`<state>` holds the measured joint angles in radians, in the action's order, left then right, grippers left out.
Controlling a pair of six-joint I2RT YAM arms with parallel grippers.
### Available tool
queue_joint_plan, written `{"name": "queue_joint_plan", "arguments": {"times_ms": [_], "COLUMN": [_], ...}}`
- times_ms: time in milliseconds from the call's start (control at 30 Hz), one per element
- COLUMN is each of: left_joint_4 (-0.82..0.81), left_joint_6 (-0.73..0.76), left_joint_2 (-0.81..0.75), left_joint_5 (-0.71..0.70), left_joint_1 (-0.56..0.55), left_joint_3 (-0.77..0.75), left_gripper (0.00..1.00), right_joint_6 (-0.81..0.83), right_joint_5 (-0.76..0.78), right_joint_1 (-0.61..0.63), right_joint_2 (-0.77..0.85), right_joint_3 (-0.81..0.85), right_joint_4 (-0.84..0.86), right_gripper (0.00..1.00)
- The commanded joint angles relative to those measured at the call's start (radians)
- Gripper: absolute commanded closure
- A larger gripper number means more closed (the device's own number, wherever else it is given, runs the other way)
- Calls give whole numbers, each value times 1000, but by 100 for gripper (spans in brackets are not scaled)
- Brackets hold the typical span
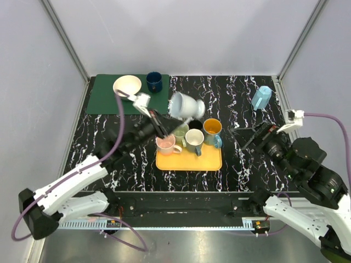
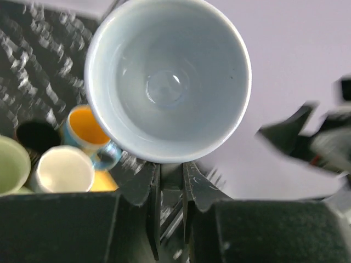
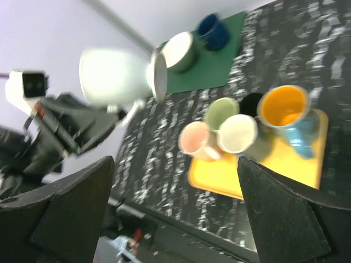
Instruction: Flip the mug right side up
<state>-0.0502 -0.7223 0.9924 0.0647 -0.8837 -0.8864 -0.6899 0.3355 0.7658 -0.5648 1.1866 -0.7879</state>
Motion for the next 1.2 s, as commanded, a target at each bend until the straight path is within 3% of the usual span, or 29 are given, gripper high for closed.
{"name": "queue_joint_plan", "arguments": {"times_ms": [0,133,200,300,600,967,1167], "left_joint_4": [-464,-663,-817,-924,-973,-999,-959], "left_joint_6": [-294,-442,-532,-611,-654,-680,-663], "left_joint_2": [-73,-94,-78,-54,-44,-34,-37], "left_joint_5": [271,348,366,380,379,373,382], "left_joint_1": [158,203,203,203,203,201,200], "left_joint_3": [53,119,179,233,268,290,285], "left_gripper": [100,100,100,100,100,100,100], "right_joint_6": [-74,-141,-175,-184,-143,-157,-166], "right_joint_5": [-306,-504,-549,-612,-633,-572,-590], "right_joint_1": [6,4,4,4,4,4,6], "right_joint_2": [-36,-70,-122,-211,-385,-385,-417], "right_joint_3": [-74,-172,-211,-206,-142,-209,-200], "right_joint_4": [283,555,642,762,860,1000,1018], "right_gripper": [0,1,2,3,10,41,45]}}
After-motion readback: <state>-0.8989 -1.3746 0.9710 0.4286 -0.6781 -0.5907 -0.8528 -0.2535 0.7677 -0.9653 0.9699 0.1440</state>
